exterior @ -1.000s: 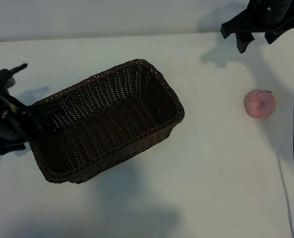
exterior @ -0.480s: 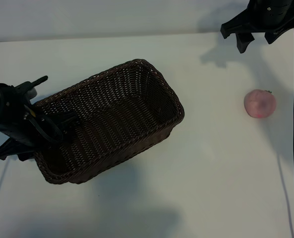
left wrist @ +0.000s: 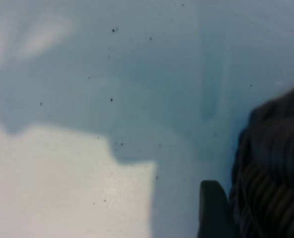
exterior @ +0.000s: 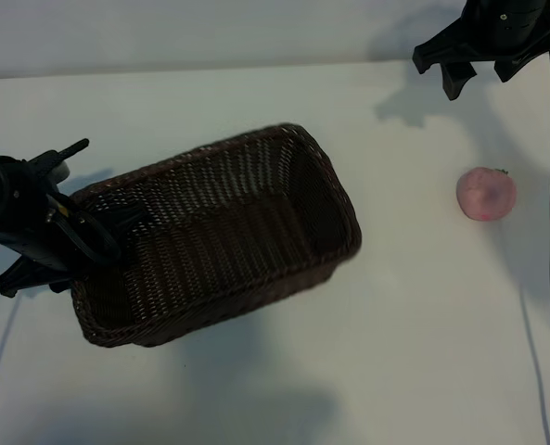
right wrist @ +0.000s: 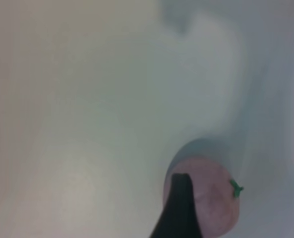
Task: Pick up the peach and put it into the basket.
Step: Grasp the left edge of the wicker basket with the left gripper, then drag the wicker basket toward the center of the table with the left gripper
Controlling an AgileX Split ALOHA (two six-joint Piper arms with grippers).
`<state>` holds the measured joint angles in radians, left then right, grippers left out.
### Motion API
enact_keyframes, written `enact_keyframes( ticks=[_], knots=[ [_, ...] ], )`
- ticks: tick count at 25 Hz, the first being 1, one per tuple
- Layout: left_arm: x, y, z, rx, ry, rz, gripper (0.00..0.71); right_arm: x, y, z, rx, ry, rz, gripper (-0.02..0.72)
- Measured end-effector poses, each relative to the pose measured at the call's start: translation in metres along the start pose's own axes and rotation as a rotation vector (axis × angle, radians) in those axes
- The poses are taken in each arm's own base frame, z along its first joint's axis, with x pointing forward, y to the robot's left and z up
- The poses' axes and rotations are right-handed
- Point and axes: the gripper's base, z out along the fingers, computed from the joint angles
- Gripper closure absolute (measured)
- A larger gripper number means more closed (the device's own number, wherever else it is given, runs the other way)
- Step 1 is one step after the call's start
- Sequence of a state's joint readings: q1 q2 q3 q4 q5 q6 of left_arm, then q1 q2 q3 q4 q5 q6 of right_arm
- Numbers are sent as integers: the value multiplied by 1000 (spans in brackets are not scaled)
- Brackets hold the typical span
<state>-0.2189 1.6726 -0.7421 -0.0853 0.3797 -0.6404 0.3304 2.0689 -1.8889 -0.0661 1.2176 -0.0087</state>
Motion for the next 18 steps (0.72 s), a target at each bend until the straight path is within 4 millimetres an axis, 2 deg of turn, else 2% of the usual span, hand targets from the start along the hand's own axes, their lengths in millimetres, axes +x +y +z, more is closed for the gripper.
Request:
enact_keyframes(
  ticks=[13,18],
  knots=[
    [1,-2,-1,25,13,19,327,0,0,0,0,0,0,114],
    [1,-10,-16,118,-5,31,327,0,0,0,0,0,0,114]
  ],
)
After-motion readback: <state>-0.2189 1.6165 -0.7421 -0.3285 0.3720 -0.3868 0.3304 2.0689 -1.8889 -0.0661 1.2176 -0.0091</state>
